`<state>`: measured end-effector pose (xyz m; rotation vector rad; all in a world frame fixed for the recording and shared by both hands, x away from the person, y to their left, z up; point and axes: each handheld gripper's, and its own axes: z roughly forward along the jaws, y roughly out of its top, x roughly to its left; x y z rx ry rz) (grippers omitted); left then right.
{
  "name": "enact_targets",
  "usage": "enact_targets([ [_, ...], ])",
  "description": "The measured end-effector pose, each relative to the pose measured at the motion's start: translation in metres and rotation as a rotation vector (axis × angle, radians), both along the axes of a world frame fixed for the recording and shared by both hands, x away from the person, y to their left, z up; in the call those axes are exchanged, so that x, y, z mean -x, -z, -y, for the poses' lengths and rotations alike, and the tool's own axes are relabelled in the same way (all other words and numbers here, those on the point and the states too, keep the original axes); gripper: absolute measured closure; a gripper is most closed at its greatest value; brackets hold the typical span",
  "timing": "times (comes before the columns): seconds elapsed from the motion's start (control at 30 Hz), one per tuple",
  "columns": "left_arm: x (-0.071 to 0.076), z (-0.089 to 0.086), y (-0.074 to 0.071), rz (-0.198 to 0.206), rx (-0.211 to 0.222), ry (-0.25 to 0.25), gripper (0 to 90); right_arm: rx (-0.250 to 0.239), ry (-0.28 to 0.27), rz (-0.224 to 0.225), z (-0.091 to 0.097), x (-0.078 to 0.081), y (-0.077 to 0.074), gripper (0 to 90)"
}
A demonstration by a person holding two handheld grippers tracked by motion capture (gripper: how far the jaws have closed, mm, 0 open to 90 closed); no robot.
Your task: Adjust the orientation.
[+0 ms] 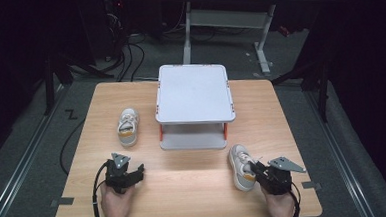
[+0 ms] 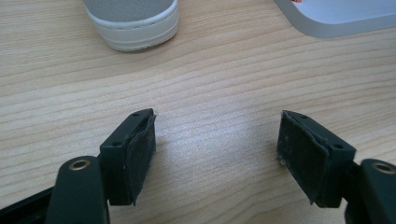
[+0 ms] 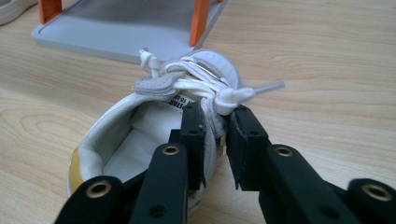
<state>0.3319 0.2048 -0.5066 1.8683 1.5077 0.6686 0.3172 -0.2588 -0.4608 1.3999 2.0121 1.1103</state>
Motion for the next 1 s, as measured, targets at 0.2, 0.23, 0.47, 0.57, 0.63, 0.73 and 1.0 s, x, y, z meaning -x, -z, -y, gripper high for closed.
enact_targets([
  [0.2,0.0,0.0,0.0,0.0,-0.003,0.0,28.4,0.014,-0.012,0.011,-0.005,0.002,-0.001,78.8],
  [0.23,0.0,0.0,0.0,0.0,-0.003,0.0,28.5,0.04,-0.026,0.025,-0.011,0.004,-0.003,78.8],
  [0.47,0.0,0.0,0.0,0.0,-0.003,0.0,28.5,0.117,-0.101,0.067,-0.041,0.008,-0.013,78.8],
  [0.57,0.0,0.0,0.0,0.0,-0.003,0.0,28.5,0.129,-0.132,0.071,-0.056,0.006,-0.013,78.7],
  [0.63,0.0,0.0,0.0,0.0,-0.003,0.0,28.4,0.137,-0.149,0.073,-0.066,0.005,-0.012,78.7],
  [0.73,0.0,0.0,0.0,0.0,-0.003,0.0,28.5,0.14,-0.159,0.073,-0.076,0.006,-0.009,78.7],
  [1.0,0.0,0.0,0.0,0.0,-0.003,0.0,28.5,0.216,-0.147,0.094,-0.112,0.009,0.001,78.3],
])
